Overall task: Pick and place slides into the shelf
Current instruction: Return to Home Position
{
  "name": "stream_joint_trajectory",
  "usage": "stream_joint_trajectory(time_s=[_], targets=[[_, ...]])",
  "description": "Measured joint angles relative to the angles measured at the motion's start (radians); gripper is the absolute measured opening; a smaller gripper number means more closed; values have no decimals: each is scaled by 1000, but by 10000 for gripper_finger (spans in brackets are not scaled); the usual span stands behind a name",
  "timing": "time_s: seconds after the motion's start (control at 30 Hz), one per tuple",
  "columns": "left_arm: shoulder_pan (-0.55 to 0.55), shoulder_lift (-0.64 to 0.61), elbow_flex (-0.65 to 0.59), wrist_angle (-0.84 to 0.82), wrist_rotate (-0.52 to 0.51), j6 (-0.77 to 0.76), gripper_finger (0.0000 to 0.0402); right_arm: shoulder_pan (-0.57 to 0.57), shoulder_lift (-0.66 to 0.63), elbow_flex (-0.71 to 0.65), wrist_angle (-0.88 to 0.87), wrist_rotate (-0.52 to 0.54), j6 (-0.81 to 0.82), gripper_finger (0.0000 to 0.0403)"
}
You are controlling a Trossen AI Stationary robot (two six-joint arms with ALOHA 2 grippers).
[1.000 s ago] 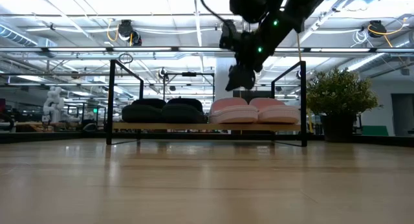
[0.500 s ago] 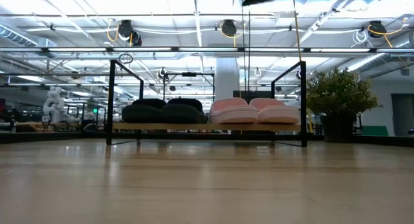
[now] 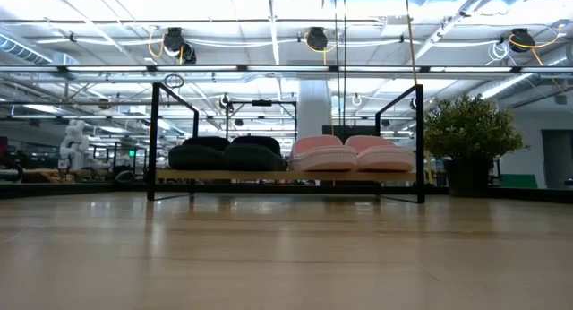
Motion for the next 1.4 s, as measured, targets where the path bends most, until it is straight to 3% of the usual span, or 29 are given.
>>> stream_joint_trajectory(time_s=[0.2,0.37,0.47,0.6,0.77,0.9,1.0,1.17,1.27,1.4], targets=[[-32,-177,-193,-20,-1,13,51,74,-26,0,-81,53,72,2],[-31,-398,-514,207,57,43,51,120,-88,0,-259,164,236,7],[-31,-555,-703,363,160,42,51,143,-137,0,-345,102,309,8],[-25,-750,-952,540,184,-33,51,167,-185,-48,-316,-36,319,8],[-10,-917,-1252,768,253,-67,51,188,-262,-199,-221,-52,327,8],[-8,-947,-1458,978,293,-104,51,189,-353,-335,-141,-49,409,9],[-18,-913,-1581,1134,293,-105,51,188,-427,-427,-16,-36,370,9],[-77,-845,-1705,1412,257,-46,51,188,-547,-540,101,95,286,9],[-144,-802,-1742,1404,178,-80,51,188,-599,-585,137,104,250,9],[-279,-725,-1786,1506,-27,-95,51,188,-612,-602,149,102,218,9]])
